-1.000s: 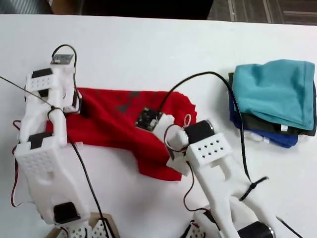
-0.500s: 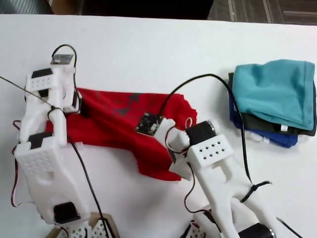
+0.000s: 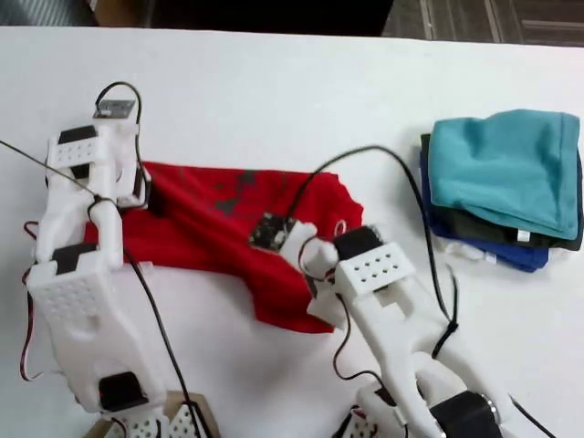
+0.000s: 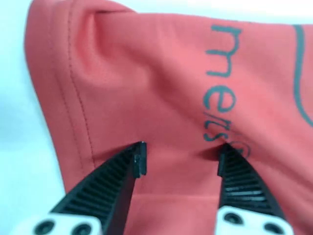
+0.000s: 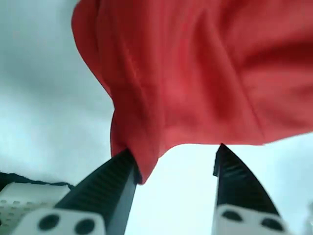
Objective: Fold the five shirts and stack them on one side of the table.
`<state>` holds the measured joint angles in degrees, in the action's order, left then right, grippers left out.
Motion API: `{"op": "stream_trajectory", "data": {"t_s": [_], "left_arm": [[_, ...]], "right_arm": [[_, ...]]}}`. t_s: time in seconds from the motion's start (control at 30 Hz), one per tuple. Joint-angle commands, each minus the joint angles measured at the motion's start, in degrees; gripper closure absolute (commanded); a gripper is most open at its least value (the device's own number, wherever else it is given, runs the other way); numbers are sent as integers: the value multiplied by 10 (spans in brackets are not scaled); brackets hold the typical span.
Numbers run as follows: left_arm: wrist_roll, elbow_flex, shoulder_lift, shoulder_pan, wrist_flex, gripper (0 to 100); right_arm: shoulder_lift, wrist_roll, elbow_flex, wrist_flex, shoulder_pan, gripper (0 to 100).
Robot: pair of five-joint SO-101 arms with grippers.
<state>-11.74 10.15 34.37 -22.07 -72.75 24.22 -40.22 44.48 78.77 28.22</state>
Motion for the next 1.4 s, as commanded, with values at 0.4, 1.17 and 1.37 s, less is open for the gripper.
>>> {"op": "stream_trajectory", "data": {"t_s": [0.4,1.17,1.37], "left_arm": [[-2,3,4,4,10,752],[-2,3,4,5,10,752],[-2,3,4,5,10,752]], "right_arm": [[48,30,-106,48,111,793],[-124,49,-62,-36,245,789],[-173,82,-60,-71,249,789]]}}
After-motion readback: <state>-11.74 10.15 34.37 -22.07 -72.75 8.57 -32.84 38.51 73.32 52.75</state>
